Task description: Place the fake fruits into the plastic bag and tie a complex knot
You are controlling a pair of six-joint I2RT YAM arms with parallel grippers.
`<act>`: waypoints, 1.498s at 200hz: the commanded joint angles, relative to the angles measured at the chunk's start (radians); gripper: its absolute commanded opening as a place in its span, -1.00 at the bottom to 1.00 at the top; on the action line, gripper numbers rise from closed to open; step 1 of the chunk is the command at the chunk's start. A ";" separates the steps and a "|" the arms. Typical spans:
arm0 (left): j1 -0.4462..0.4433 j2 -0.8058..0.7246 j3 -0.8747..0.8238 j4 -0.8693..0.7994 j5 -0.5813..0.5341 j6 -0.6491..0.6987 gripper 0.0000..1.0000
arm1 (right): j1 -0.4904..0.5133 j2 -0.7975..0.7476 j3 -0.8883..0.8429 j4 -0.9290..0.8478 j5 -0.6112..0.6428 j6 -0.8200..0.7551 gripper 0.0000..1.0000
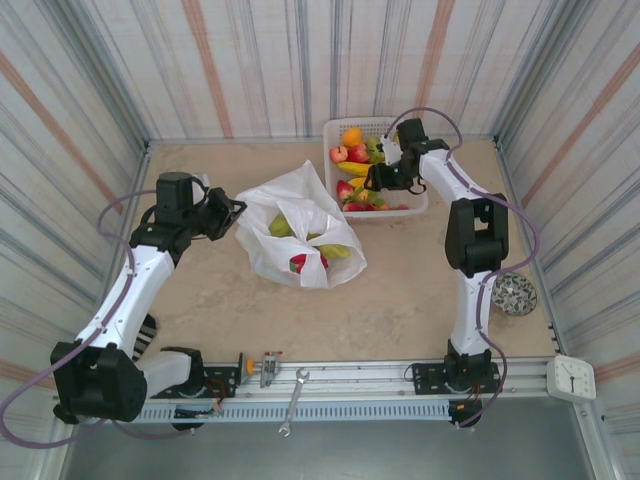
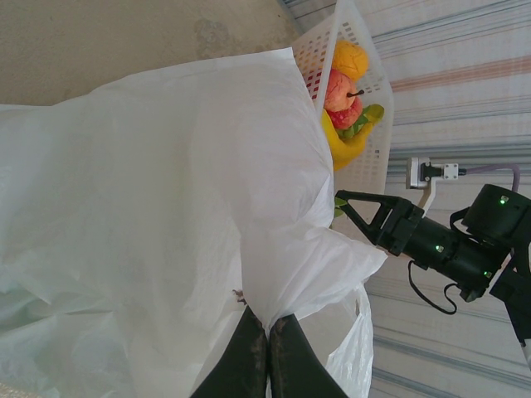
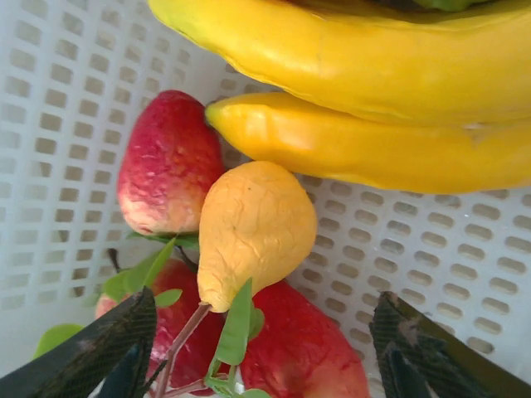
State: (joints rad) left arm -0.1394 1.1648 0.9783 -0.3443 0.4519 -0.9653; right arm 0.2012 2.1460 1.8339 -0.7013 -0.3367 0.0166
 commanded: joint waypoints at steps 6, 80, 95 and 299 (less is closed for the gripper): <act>-0.005 -0.011 0.014 -0.005 0.006 0.007 -1.00 | -0.002 -0.013 -0.002 -0.025 0.042 0.002 0.48; -0.005 -0.021 0.013 -0.013 -0.002 0.011 -1.00 | 0.026 0.042 0.101 -0.095 0.086 0.016 0.48; -0.005 -0.018 0.015 -0.013 -0.002 0.013 -1.00 | 0.024 0.036 0.103 -0.097 0.080 0.024 0.49; -0.005 -0.009 0.024 -0.009 0.007 0.015 -1.00 | 0.109 0.277 0.416 -0.262 0.148 0.077 -0.03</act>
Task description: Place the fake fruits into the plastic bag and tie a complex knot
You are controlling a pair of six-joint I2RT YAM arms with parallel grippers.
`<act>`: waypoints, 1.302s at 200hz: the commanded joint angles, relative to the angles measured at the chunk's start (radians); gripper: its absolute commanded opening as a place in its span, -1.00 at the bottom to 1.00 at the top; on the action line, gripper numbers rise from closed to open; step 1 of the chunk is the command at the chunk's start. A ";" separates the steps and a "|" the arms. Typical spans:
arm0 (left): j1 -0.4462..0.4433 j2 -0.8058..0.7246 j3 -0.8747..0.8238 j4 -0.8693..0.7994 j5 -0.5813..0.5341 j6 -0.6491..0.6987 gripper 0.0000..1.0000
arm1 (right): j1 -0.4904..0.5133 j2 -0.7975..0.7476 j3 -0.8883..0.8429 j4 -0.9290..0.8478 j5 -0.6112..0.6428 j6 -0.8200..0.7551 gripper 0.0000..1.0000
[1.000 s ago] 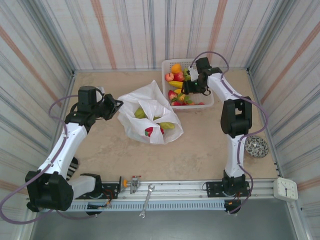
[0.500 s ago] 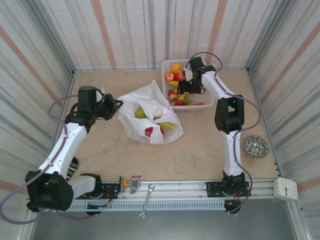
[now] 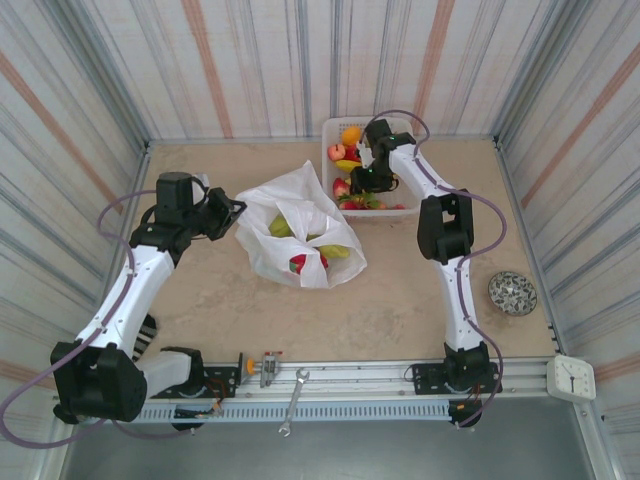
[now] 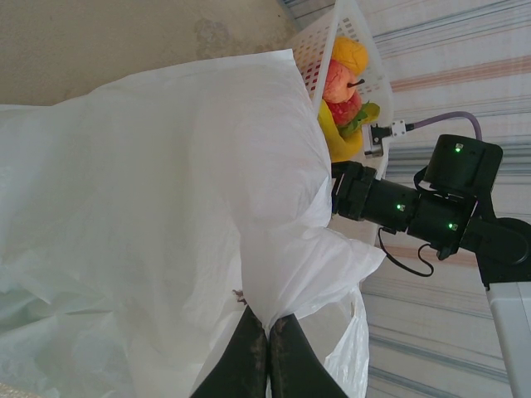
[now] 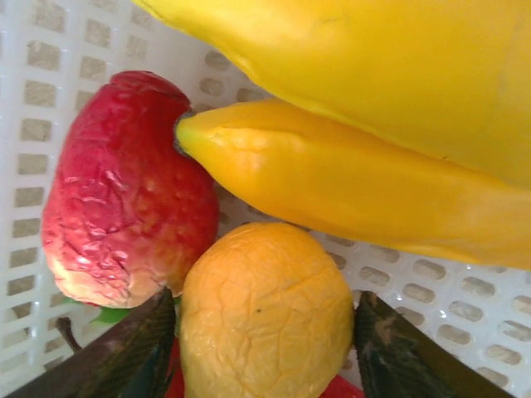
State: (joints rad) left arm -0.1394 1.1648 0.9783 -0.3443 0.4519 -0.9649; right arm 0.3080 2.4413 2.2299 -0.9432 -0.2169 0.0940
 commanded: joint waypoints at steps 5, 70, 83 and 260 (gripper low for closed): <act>-0.005 -0.009 0.025 -0.009 0.007 0.014 -1.00 | 0.003 -0.026 0.019 -0.019 0.030 -0.002 -0.05; -0.005 -0.013 0.019 -0.009 0.007 0.012 -1.00 | -0.018 -0.137 0.017 0.004 0.027 -0.003 -0.10; -0.005 -0.016 0.019 -0.009 0.008 0.012 -1.00 | -0.025 -0.156 0.016 0.006 0.021 0.000 -0.10; -0.029 0.001 0.025 0.010 0.022 0.013 -1.00 | -0.094 -1.090 -0.925 0.559 -0.374 0.201 -0.15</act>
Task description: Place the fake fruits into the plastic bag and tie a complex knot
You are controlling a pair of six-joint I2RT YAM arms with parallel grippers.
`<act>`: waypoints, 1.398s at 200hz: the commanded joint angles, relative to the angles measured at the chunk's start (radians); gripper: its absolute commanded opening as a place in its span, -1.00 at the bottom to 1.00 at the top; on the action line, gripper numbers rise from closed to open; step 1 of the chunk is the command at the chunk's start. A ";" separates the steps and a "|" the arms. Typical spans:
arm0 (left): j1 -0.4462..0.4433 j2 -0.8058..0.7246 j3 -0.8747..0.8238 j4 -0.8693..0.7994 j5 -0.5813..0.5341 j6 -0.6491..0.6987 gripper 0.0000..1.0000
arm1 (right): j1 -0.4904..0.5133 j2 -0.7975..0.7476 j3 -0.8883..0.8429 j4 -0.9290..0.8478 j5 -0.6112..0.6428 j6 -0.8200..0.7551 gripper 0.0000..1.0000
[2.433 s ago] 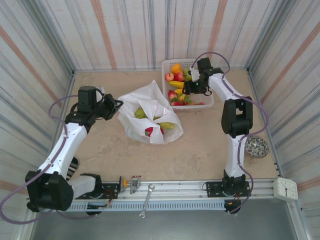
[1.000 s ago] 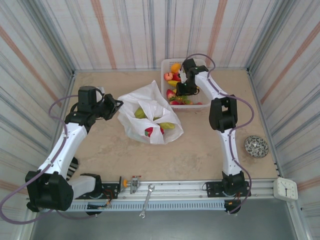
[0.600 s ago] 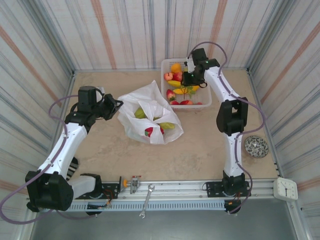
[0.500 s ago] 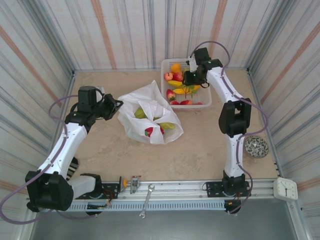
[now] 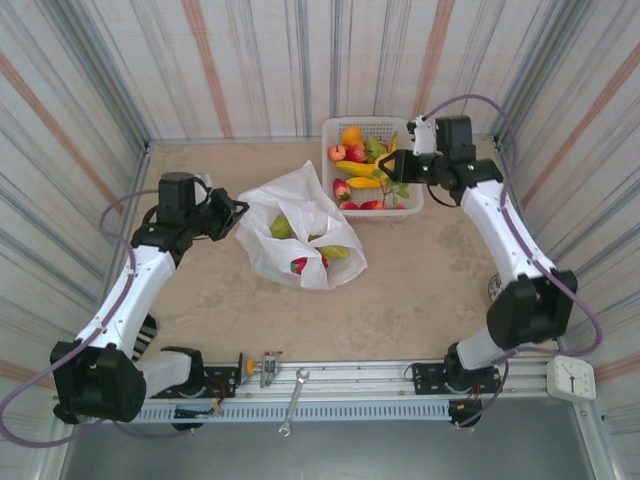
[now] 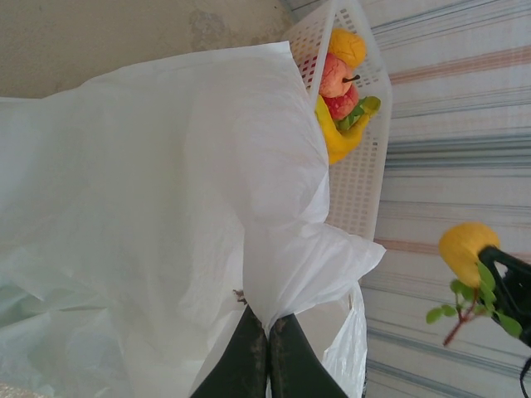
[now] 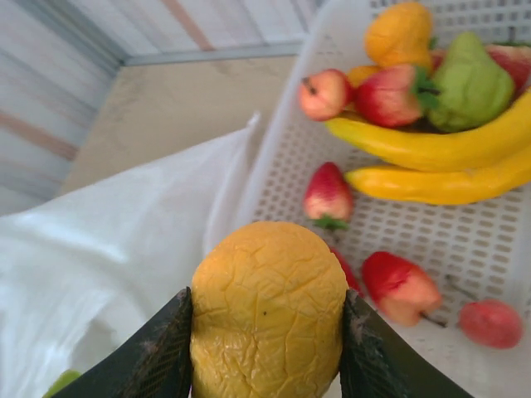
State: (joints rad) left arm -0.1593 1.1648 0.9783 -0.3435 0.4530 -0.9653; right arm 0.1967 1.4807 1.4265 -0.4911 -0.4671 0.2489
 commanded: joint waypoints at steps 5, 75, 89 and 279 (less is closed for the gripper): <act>-0.009 0.001 0.026 0.010 0.020 0.012 -1.00 | 0.025 -0.159 -0.152 0.118 -0.134 0.045 -0.16; -0.024 0.019 0.040 0.017 0.049 0.029 -1.00 | 0.308 -0.365 -0.465 0.243 -0.097 -0.084 -0.18; -0.026 0.017 0.042 0.017 0.049 0.032 -1.00 | 0.361 -0.337 -0.474 0.257 -0.067 -0.096 -0.19; -0.038 0.022 0.082 -0.045 0.102 0.117 -1.00 | 0.552 0.299 -0.056 0.369 -0.045 -0.368 -0.15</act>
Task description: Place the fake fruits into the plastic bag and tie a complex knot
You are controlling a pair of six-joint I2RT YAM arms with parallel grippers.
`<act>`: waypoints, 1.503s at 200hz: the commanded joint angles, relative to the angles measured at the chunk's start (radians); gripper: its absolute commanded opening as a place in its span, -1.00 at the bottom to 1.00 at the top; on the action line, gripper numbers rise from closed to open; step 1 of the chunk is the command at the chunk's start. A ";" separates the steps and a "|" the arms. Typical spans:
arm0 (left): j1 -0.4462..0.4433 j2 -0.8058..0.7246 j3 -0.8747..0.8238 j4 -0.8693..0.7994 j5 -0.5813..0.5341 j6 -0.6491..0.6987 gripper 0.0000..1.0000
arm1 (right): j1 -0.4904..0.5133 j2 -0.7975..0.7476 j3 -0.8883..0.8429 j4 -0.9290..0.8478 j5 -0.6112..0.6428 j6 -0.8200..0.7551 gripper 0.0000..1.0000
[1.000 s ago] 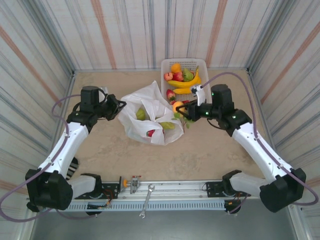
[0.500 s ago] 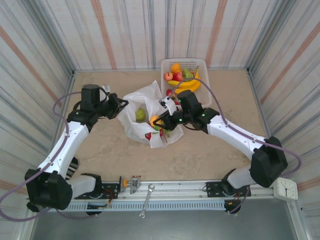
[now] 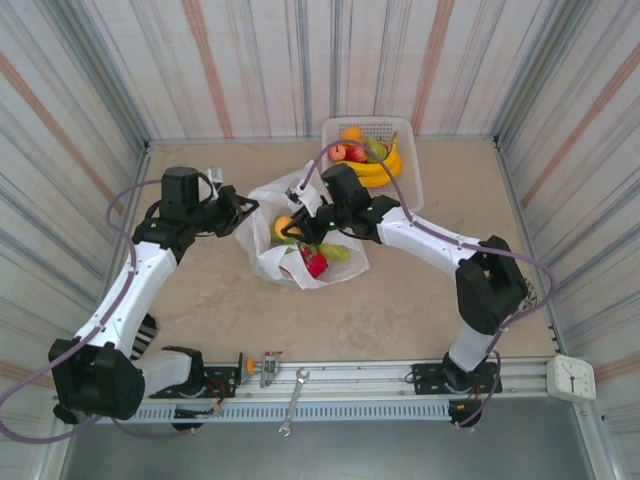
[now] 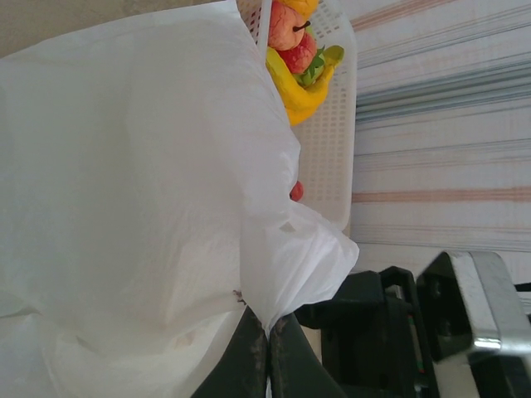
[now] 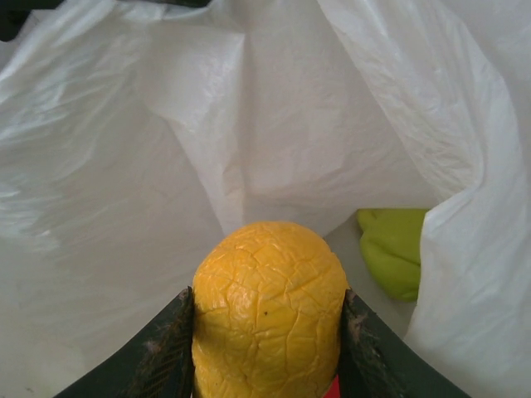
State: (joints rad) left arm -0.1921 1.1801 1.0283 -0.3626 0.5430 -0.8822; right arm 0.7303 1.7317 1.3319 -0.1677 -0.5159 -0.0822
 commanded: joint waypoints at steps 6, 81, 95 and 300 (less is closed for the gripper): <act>-0.005 0.006 0.034 -0.028 0.010 0.035 -1.00 | 0.021 0.060 0.048 0.046 0.009 -0.037 -0.14; -0.003 0.002 0.029 -0.062 -0.043 0.043 -0.97 | 0.037 0.149 0.140 -0.016 0.091 -0.030 0.41; 0.002 -0.002 0.021 -0.061 -0.053 0.039 -0.97 | 0.035 0.134 0.144 -0.037 0.129 -0.039 0.53; 0.026 -0.005 0.009 -0.059 -0.045 0.031 -0.93 | -0.109 -0.410 -0.291 -0.109 0.198 -0.665 0.98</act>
State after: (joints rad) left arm -0.1699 1.1801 1.0302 -0.4007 0.4969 -0.8635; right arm 0.6289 1.3823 1.1206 -0.3248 -0.3134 -0.4152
